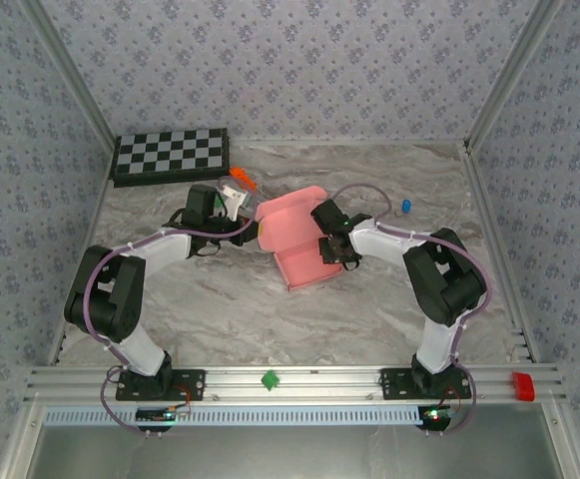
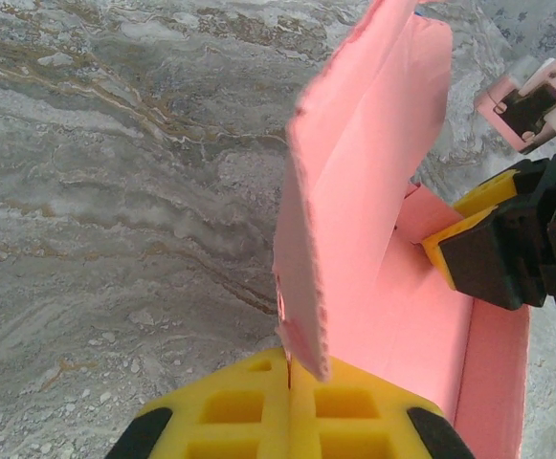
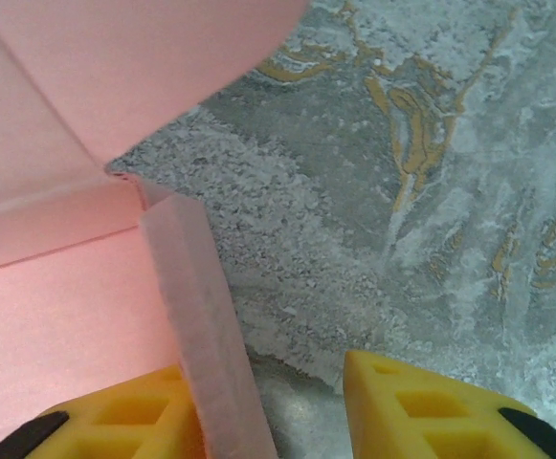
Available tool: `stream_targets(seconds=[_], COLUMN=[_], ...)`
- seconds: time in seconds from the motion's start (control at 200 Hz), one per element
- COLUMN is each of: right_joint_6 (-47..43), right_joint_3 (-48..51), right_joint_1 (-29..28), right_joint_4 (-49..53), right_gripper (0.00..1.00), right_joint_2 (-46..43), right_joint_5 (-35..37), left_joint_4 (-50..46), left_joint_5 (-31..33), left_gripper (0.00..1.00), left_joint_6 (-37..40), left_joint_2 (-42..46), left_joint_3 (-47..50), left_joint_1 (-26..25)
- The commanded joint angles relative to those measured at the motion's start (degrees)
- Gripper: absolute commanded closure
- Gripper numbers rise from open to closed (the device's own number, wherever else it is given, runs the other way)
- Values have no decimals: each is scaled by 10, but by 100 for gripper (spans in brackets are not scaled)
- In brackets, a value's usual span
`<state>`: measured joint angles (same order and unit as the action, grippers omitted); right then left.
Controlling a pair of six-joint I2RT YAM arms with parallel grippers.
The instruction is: Fold the paper box
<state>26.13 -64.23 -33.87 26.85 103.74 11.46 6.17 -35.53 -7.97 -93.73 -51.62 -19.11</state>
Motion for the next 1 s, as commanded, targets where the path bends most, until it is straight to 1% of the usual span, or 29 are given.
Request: stream_targets(seconds=[0.0, 0.205, 0.295, 0.385, 0.49, 0.615, 0.705, 0.775, 0.84, 0.995], right_joint_6=[4, 0, 0, 2, 3, 4, 1, 0, -2, -6], right_joint_3=[8, 12, 16, 21, 27, 37, 47, 58, 69, 92], right_joint_1=[3, 2, 2, 3, 3, 6, 7, 7, 8, 10], right_joint_4=[18, 15, 10, 7, 4, -3, -13, -23, -34, -51], right_gripper=[56, 53, 52, 50, 49, 49, 48, 48, 48, 47], right_joint_2=[-22, -33, -41, -48, -58, -70, -83, -98, -114, -156], right_joint_5=[-6, -16, -21, -24, -26, -35, -40, -47, -51, -43], left_joint_4=[-7, -7, -7, -8, -9, -5, -5, -2, -2, -17], left_joint_5=[-13, -16, -19, -21, -21, -21, -21, -18, -20, -25], left_gripper=[100, 100, 97, 92, 79, 73, 67, 58, 54, 49], left_joint_6=[16, 19, 20, 21, 22, 29, 34, 37, 42, 47], left_joint_2=[15, 11, 9, 7, 7, 14, 21, 29, 39, 69], left_joint_3=[-10, -16, -20, -23, -27, -26, -25, -23, -19, -18], left_joint_1=[1, 0, 0, 0, 0, -1, -1, -2, -2, -3])
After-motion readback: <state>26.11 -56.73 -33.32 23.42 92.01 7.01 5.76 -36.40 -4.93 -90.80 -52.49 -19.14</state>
